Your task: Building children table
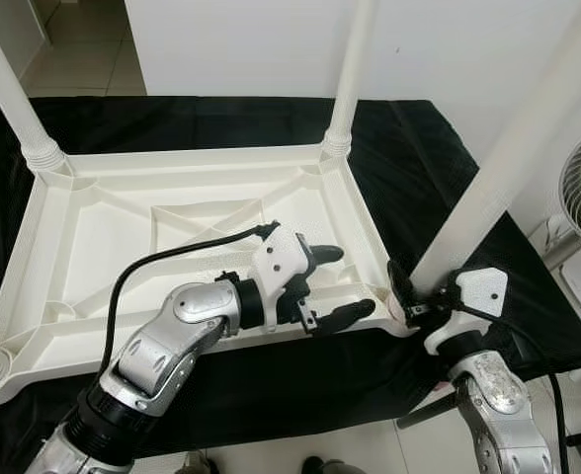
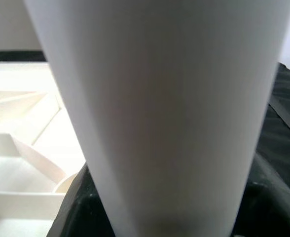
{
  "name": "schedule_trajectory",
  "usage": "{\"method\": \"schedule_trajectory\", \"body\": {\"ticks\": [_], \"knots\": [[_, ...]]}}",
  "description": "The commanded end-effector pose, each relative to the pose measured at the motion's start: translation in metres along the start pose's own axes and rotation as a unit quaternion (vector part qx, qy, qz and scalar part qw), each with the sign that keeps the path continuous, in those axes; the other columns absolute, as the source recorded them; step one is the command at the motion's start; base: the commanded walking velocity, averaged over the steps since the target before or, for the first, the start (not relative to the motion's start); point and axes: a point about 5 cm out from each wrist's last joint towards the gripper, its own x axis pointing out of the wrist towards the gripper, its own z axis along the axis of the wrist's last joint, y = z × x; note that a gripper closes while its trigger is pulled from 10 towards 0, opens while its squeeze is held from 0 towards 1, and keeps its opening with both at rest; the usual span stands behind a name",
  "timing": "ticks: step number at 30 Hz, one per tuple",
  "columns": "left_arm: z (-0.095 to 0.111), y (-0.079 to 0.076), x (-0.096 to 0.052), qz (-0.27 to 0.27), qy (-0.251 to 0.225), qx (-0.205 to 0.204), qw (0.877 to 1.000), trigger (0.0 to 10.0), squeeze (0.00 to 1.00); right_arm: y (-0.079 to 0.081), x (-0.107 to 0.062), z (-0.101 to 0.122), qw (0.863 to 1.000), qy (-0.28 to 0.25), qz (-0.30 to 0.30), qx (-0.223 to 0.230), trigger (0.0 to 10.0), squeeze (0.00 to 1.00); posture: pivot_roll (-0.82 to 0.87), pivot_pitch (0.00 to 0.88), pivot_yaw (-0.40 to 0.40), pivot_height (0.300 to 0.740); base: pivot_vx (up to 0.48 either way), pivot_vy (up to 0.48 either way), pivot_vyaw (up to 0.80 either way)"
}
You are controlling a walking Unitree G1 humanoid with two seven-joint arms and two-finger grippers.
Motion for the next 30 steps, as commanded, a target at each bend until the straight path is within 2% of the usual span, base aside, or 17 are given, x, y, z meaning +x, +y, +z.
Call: {"method": "schedule_trajectory", "body": {"ticks": [1,4,7,11,18,20,30], "knots": [[0.003,-0.004,-0.001,-0.019,0.0,0.008,1.0,10.0,0.0,-0.002,-0.013,-0.031,0.996,0.074,-0.02,0.051,10.0,0.0,0.02,0.153,-0.019,0.74,0.0,0.0,0.0],[0.003,-0.004,-0.001,-0.019,0.001,0.008,1.0,10.0,0.0,-0.002,-0.014,-0.034,0.995,0.077,-0.027,0.065,10.0,0.0,0.02,0.153,-0.017,0.74,0.0,0.0,0.0],[0.003,-0.003,-0.002,-0.018,0.003,0.009,1.0,10.0,0.0,0.0,-0.012,-0.034,0.996,0.079,-0.02,0.032,10.0,0.0,0.02,0.153,-0.017,0.74,0.0,0.0,0.0],[0.003,-0.003,-0.002,-0.018,0.003,0.009,1.0,10.0,0.0,0.001,-0.01,-0.032,0.997,0.075,-0.013,0.016,10.0,0.0,0.02,0.153,-0.016,0.74,0.0,0.0,0.0],[0.003,-0.002,-0.002,-0.015,0.003,0.011,1.0,10.0,0.0,-0.005,-0.009,-0.041,0.993,0.109,-0.032,0.042,10.0,0.0,0.03,0.153,-0.02,0.74,0.0,0.0,0.0],[0.003,-0.003,-0.002,-0.015,0.003,0.012,1.0,10.0,0.0,-0.008,-0.007,-0.043,0.99,0.119,-0.046,0.064,10.0,0.0,0.03,0.154,-0.02,0.74,0.0,0.0,0.0],[0.003,-0.003,-0.002,-0.016,0.003,0.012,1.0,10.0,0.0,-0.01,-0.003,-0.041,0.987,0.134,-0.048,0.081,10.0,0.0,0.02,0.153,-0.018,0.74,0.0,0.0,0.0]]}}
